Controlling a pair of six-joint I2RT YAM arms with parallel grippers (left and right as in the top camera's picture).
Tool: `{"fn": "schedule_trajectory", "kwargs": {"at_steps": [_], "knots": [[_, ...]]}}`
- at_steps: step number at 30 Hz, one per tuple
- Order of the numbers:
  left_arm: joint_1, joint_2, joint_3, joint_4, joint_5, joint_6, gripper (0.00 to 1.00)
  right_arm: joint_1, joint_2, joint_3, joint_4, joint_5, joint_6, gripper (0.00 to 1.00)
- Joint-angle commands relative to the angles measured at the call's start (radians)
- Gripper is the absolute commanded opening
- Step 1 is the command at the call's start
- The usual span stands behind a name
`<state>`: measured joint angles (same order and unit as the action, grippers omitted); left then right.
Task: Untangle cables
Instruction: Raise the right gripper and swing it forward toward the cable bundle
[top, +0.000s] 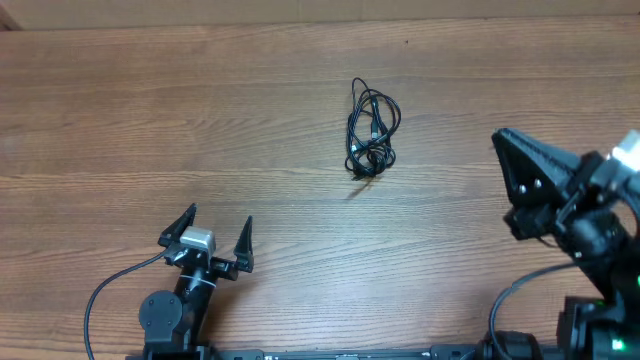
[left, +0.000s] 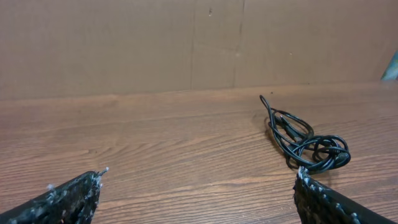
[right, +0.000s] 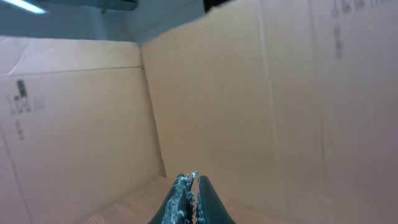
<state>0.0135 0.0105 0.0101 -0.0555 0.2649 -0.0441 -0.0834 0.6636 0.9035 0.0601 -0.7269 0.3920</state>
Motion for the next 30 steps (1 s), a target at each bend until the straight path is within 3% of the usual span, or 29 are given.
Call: {"fn": "schedule_trajectory", "kwargs": {"at_steps": [1,6,18,30], "knots": [[0.003,-0.004,-0.005,0.003,-0.006,0.022,0.99,0.004,0.079,0.014,-0.016,0.027,0.111,0.04],[0.003,-0.004,-0.005,0.003,-0.006,0.022,1.0,0.004,0.216,0.014,-0.082,0.017,0.2,0.04],[0.003,-0.004,-0.005,0.003,-0.006,0.022,0.99,0.004,0.53,0.014,-0.247,-0.014,0.199,0.06],[0.003,-0.004,-0.005,0.003,-0.005,0.022,1.0,0.004,0.758,0.014,-0.363,0.136,0.199,0.22]]}}
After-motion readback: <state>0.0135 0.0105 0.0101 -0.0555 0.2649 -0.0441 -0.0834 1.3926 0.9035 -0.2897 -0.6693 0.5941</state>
